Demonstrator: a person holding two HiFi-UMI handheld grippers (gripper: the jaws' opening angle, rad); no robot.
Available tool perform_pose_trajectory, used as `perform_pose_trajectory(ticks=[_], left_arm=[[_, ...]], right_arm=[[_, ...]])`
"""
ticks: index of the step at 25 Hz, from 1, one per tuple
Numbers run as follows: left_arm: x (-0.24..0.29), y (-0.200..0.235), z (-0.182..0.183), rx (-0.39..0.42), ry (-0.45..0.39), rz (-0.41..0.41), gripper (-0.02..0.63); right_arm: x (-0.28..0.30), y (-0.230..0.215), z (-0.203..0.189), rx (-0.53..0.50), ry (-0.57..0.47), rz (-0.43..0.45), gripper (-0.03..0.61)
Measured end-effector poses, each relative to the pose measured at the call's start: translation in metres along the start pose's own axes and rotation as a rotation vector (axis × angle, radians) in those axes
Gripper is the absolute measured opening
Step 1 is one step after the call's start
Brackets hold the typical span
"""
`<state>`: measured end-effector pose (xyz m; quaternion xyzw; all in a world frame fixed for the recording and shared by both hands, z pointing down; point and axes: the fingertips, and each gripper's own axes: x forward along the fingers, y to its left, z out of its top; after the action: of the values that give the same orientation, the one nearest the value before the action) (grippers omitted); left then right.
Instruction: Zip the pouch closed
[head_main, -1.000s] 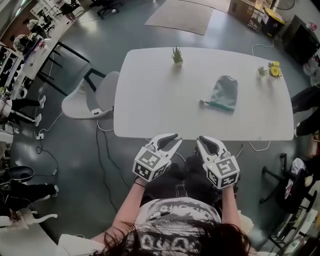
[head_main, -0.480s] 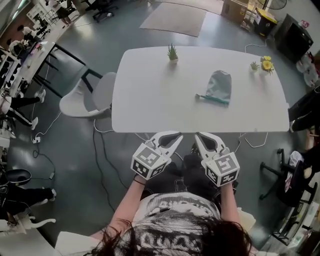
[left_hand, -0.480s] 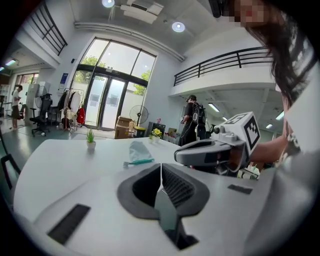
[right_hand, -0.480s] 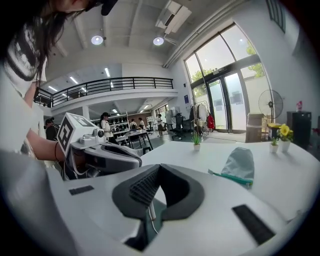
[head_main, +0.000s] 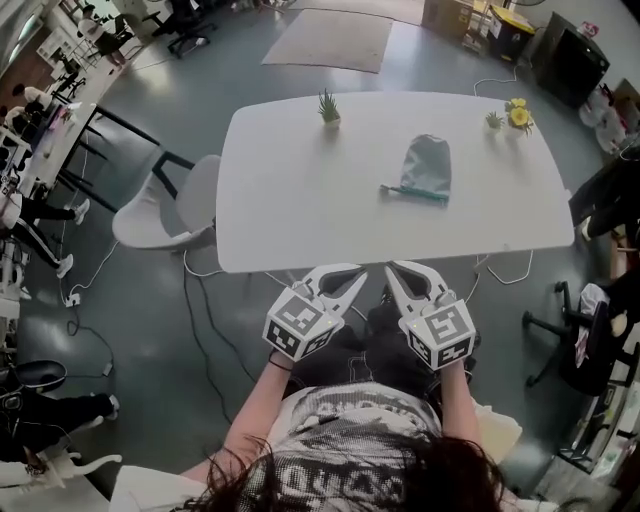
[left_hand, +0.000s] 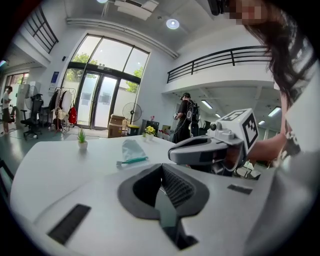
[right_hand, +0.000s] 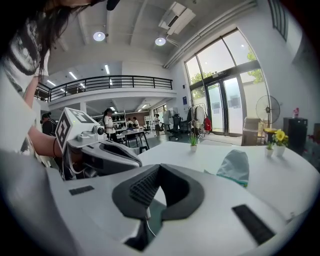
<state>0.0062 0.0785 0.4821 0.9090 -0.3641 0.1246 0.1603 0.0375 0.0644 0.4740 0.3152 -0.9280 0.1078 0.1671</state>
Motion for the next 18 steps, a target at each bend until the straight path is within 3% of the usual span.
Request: perform_pose_trajectory(ticks=[18], left_arm=[[-0.019,0.016,-0.01,-0.008,0.022,0.055,0.012]], right_arm=[[0.026,0.02,-0.004,-0.039,0.045,0.059,-0.003]])
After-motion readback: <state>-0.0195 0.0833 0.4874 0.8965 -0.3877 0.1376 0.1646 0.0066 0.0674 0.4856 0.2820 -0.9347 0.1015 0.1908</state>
